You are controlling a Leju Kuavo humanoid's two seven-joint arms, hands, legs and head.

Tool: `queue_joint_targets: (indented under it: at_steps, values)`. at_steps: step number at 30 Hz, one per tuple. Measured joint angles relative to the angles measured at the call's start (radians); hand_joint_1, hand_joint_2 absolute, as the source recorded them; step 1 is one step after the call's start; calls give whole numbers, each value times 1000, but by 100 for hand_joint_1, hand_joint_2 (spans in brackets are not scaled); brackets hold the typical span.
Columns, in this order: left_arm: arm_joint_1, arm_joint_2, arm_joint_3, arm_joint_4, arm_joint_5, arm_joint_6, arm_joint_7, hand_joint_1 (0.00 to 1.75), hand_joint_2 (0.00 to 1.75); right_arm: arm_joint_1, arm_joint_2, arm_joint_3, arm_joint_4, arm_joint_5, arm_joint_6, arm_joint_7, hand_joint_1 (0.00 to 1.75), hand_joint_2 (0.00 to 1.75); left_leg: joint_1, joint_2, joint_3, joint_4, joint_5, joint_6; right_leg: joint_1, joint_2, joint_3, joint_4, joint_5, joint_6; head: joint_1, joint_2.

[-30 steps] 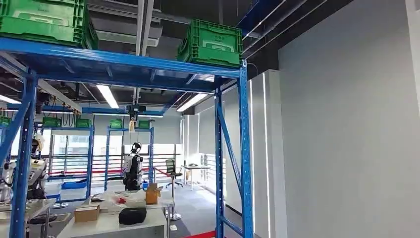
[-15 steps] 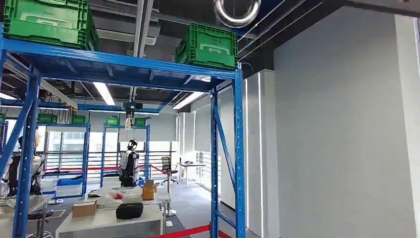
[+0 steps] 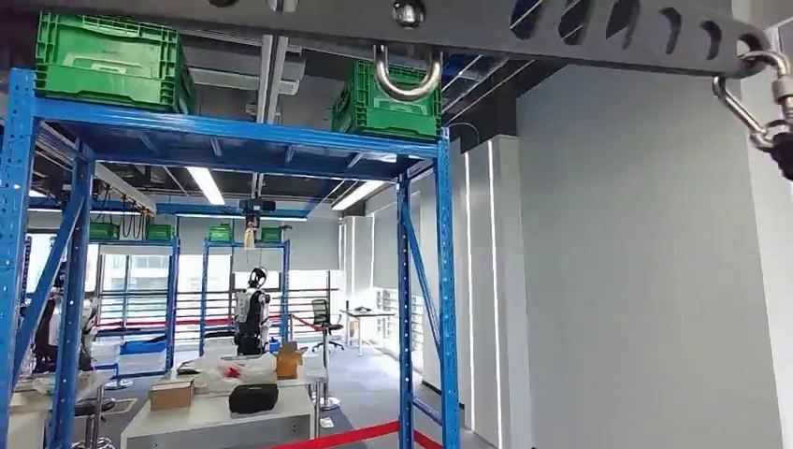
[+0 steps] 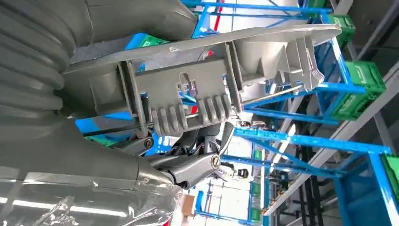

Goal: Take the parts from the cabinet and place them on the table.

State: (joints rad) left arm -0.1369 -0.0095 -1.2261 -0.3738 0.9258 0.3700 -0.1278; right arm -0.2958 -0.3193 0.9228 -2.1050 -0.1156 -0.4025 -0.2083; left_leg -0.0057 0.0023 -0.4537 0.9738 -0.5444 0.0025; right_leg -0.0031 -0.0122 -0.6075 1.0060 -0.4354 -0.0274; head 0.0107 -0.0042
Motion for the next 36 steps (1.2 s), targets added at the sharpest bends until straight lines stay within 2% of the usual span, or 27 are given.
queue_joint_targets:
  at_steps: [2,3,4,6,7,8,9,11,12,13,14,17,18,19,21,22,23,24,25,27,28,29,31,32,33,34,36]
  values:
    - [3,0,0,0,0,-1,0,0,175,0,0,0,0,0,0,-1,175,175,1,1,-11,-12,23,17,-1,0,-2,-8,15,14,3,0]
    - [2,0,-1,0,0,-2,0,0,175,1,0,0,0,0,0,-1,175,175,6,5,-22,-19,34,22,-3,3,-11,6,-10,18,1,0]
    - [1,0,0,0,0,-2,0,0,175,0,-1,0,0,0,0,-1,175,175,7,5,-34,-19,43,29,-3,4,-25,47,-64,21,-3,0]
    - [1,0,-1,0,0,-2,0,0,175,2,-1,0,0,0,1,-1,175,175,6,5,-57,-18,61,31,-6,5,-62,189,-177,29,-8,0]
    - [1,0,-1,0,0,-3,0,0,175,2,-1,0,0,0,1,0,175,175,5,6,-70,-15,71,31,-6,5,-77,259,-205,32,-9,0]
    - [2,0,-1,0,0,-3,0,0,175,3,-1,0,0,0,1,-1,175,175,5,6,-85,-13,80,29,-7,5,-76,294,-199,34,-11,0]
    - [2,0,-1,0,0,-3,0,0,175,3,-1,0,0,0,0,-1,175,175,5,7,-100,-10,89,28,-8,4,-54,286,-168,34,-13,0]
    - [1,0,-2,0,0,-5,0,0,175,1,-1,0,0,0,1,-1,175,175,6,7,-120,2,103,22,-8,4,35,164,-99,32,-15,0]
    - [0,0,-2,0,0,-6,0,0,175,0,-1,0,0,0,1,-1,175,175,7,6,-132,12,108,18,-9,4,101,66,-87,30,-18,0]
    - [0,0,-2,0,0,-6,0,0,175,-3,-1,0,0,0,2,-1,175,175,1,5,-147,24,111,12,-5,4,149,-15,-114,25,-18,0]
    - [0,0,-2,0,1,-7,0,0,175,-2,-1,0,0,0,3,-2,175,175,2,6,-153,27,118,5,-3,5,154,-34,-124,17,-17,0]
    - [0,0,-4,0,1,-6,0,0,175,0,-1,0,0,0,5,-5,175,175,4,6,-160,25,140,-13,0,4,134,-31,-108,-3,-15,0]
    - [0,0,-6,0,1,-5,0,0,175,-2,-1,0,0,0,6,-6,175,175,7,4,-164,32,126,-19,-6,0,129,-32,-98,-11,-15,0]
    - [1,0,-6,0,1,-5,0,0,175,-1,-1,0,0,0,6,-7,175,175,7,2,-178,66,73,-26,-6,-1,117,-32,-89,-18,-9,0]
    - [0,0,-7,0,1,-5,1,0,175,-1,0,0,0,-1,9,-8,175,175,11,3,-220,212,-42,-34,-3,-1,95,-30,-71,-23,-5,0]
    - [0,1,-7,0,0,-5,2,0,175,-1,0,0,0,-2,10,-8,175,175,11,3,-236,287,-76,-35,-2,-1,82,-27,-62,-24,-4,0]
    - [0,1,-7,0,0,-6,2,0,175,-1,0,0,0,-2,10,-8,175,175,11,2,-241,322,-84,-35,-1,-1,71,-24,-57,-24,-3,0]
    - [0,1,-7,0,0,-7,2,0,175,0,-1,0,0,-3,11,-8,175,175,11,2,-221,332,-61,-33,1,0,50,-16,-47,-24,-1,0]
    - [0,1,-8,0,-1,-8,2,0,175,0,0,0,0,-3,11,-8,175,175,11,2,-183,292,-25,-28,2,0,36,-11,-41,-24,0,0]
    - [-2,1,-8,0,-1,-8,2,0,175,-1,0,0,0,-3,12,-8,175,175,6,2,-65,128,28,-9,6,1,17,-2,-30,-21,3,0]
    - [-5,3,-8,0,-1,-8,2,0,175,-1,0,0,0,-3,12,-9,175,175,0,1,-15,48,4,4,5,0,13,1,-25,-18,3,0]
    - [-7,5,-8,0,-3,-8,2,0,175,-2,0,0,0,-3,12,-9,175,175,0,2,7,4,-4,7,8,0,8,3,-17,-11,0,0]
    - [-10,5,-8,-1,-3,-9,2,0,175,-2,0,0,0,-3,13,-12,175,175,-6,2,-4,2,-2,11,3,-2,2,0,-2,3,2,0]
    - [-9,6,-8,-1,-3,-9,3,0,175,-2,0,0,0,-3,13,-12,175,175,-7,2,-6,-4,8,19,3,-3,2,-4,6,9,2,0]
    - [-8,7,-8,-1,-3,-9,4,0,175,-1,0,-1,0,-3,14,-12,175,175,4,4,-17,-21,27,23,2,0,-2,0,1,13,4,0]
    - [-9,7,-8,-1,-3,-8,6,0,175,0,0,-1,0,-4,15,-13,175,175,3,6,-24,-23,35,29,2,5,-11,17,-35,18,0,0]
    - [-10,6,-8,-1,-3,-8,6,0,175,0,-1,-1,0,-5,15,-14,175,175,3,6,-52,-22,55,34,-3,6,-50,149,-160,27,-7,0]
